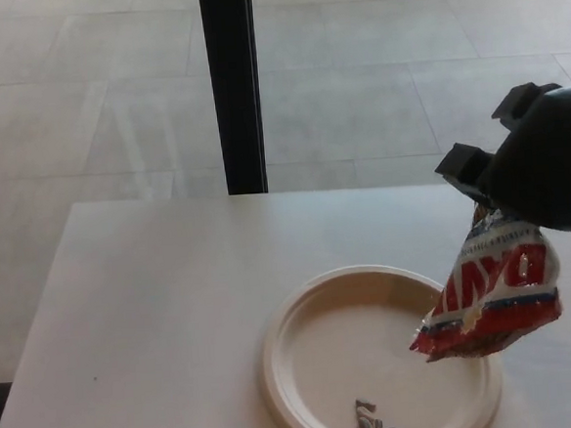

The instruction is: The robot uses its right hand to pick up a bag of sunflower seeds kept in the middle of the desk and tilts it over a plate kept next to it to pour out a few seeds and then puts the bag of seeds back on the desk

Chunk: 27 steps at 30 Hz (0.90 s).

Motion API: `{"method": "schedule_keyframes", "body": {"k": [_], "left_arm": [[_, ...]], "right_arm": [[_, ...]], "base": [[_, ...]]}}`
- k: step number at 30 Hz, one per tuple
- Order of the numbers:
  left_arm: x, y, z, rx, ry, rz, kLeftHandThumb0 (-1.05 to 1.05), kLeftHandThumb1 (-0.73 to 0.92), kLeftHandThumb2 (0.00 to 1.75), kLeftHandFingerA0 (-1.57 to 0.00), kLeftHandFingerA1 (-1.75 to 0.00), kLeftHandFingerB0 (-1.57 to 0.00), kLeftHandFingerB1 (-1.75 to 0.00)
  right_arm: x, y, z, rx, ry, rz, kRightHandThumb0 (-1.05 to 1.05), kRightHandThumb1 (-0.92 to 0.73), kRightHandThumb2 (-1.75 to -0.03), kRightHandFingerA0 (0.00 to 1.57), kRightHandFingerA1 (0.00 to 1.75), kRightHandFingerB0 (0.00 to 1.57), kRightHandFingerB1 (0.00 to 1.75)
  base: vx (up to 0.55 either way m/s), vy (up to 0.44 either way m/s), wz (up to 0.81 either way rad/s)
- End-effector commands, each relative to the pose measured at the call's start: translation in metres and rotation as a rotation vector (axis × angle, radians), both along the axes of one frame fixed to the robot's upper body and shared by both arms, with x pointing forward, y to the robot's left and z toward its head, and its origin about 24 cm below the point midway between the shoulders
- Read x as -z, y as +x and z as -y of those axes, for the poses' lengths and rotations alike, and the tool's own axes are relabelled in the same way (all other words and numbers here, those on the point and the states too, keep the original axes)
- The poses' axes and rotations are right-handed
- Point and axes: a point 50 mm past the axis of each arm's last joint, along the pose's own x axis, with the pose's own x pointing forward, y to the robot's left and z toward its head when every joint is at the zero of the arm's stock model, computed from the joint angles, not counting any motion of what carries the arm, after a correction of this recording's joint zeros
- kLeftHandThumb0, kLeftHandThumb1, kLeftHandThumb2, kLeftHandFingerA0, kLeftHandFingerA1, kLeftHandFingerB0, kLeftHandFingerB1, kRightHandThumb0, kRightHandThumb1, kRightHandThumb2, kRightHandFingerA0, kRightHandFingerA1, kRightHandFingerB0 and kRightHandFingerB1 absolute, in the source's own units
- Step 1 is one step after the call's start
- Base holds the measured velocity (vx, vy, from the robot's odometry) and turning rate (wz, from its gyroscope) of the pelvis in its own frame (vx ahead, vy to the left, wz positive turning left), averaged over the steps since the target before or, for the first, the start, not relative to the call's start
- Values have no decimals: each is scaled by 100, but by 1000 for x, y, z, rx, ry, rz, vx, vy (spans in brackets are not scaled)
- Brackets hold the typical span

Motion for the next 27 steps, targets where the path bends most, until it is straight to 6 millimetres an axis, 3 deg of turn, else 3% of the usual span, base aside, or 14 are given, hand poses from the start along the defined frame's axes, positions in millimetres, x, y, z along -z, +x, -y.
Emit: {"method": "schedule_keyframes", "body": {"k": [1,2,3,4,7,8,10,11,13,14,15,16,19,27], "left_arm": [[-5,0,-5,12,6,-7,-64,77,76,-33,-68,-33,-60],[-6,-2,-4,37,8,-10,-61,79,75,-31,-65,-32,-57],[-6,-2,-4,30,7,-10,-60,76,86,-33,-66,-33,-60],[-6,-3,-5,-11,9,10,-59,77,75,-31,-65,-33,-59],[-7,-3,-5,10,19,-2,-59,80,75,-32,-66,-32,-58],[-7,-3,-5,31,24,-16,-60,82,81,-34,-67,-36,-60],[-6,-3,-5,45,28,-32,-62,80,75,-32,-65,-35,-59],[-6,-4,-4,44,27,-37,-62,79,75,-32,-65,-35,-59],[-5,-4,-5,43,37,-48,-64,78,75,-33,-65,-36,-59],[-5,-5,-5,39,37,-49,-63,79,75,-33,-65,-38,-60],[-5,-6,-5,34,38,-48,-63,79,75,-33,-65,-38,-60],[-5,-6,-5,14,30,-40,-62,79,75,-31,-64,-40,-59],[-7,-7,-5,55,38,-39,-66,79,76,-34,-67,-39,-62],[-6,-6,-5,39,37,-40,-61,79,75,-35,-66,-38,-60]], "right_arm": [[-8,6,0,66,-41,-2,-33,-54,-81,97,175,77,166],[-6,8,0,70,-61,21,-35,-53,-79,98,175,76,169],[-6,9,0,71,-56,14,-34,-53,-78,97,175,76,168],[-6,10,-2,88,-58,-2,-33,-54,-79,97,175,75,171],[-7,12,-2,110,-73,5,-38,-54,-76,99,175,77,168],[-9,13,-4,132,-81,4,-49,-43,-96,124,139,106,129],[-11,14,-5,172,-100,-5,-50,-48,-99,123,140,103,128],[-12,14,-7,192,-116,-9,-42,-64,-75,97,175,74,164],[-13,13,-9,211,-149,0,-42,-63,-74,96,175,73,163],[-13,13,-10,218,-144,-5,-50,-47,-97,123,139,102,126],[-12,14,-12,230,-137,-12,-50,-47,-97,123,139,102,126],[-12,15,-12,230,-150,-5,-43,-65,-74,97,175,78,157],[-13,18,-10,273,-175,13,-47,-69,-65,94,175,78,156],[-11,19,-14,354,-169,45,-51,-73,-62,92,175,75,156]], "base": [[0,0,0],[0,0,0],[0,0,0],[0,0,0],[0,0,0],[0,0,0],[0,0,0],[0,0,0],[0,0,0],[0,0,0],[0,0,0],[0,0,0],[0,0,0],[0,0,0]]}}
